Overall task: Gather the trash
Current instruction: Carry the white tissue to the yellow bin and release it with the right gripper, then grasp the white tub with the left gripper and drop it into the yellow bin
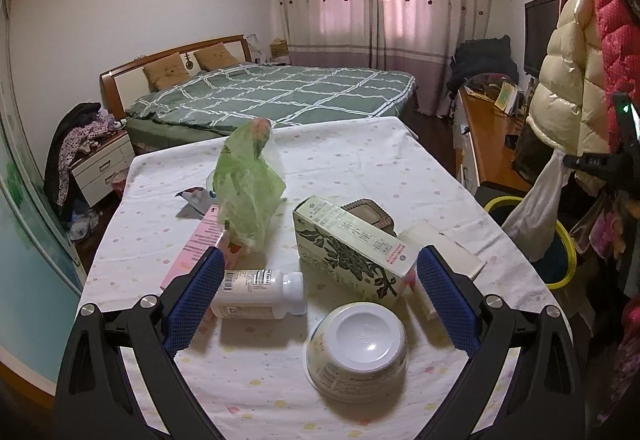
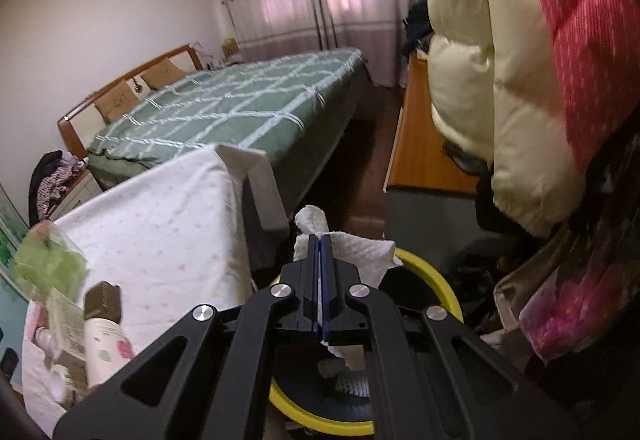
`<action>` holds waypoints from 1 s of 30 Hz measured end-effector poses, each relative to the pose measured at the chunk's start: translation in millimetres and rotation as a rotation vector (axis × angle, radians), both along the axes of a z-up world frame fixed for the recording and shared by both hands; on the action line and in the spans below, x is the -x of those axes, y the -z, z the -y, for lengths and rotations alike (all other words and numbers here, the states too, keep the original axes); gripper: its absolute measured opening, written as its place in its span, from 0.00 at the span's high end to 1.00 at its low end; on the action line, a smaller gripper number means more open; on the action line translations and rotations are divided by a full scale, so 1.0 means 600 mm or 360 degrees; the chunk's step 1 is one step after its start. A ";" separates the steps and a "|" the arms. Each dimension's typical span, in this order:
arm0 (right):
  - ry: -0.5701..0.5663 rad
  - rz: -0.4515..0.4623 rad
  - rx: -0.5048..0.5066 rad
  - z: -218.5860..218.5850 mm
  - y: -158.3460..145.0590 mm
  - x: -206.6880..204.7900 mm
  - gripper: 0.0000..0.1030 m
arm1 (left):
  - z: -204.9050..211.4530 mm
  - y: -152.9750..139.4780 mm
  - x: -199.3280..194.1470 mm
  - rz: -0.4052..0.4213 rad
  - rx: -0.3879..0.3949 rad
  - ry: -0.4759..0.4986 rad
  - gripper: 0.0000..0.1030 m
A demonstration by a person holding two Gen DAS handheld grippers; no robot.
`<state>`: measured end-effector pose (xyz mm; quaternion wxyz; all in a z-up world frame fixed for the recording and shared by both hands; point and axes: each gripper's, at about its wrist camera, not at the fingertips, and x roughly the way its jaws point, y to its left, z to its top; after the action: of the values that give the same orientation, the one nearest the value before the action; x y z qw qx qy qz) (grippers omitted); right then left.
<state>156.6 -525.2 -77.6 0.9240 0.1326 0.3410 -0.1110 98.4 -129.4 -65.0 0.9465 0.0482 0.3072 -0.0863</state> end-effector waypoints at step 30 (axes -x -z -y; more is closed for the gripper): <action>0.0001 -0.0189 -0.0102 -0.028 0.105 0.015 0.91 | -0.017 0.092 0.022 -0.0247 -0.0027 0.0035 0.07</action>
<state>147.5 -508.5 -140.7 0.8974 0.1555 0.3985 -0.1078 85.5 -119.4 -120.1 0.9184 0.0528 0.3798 -0.0977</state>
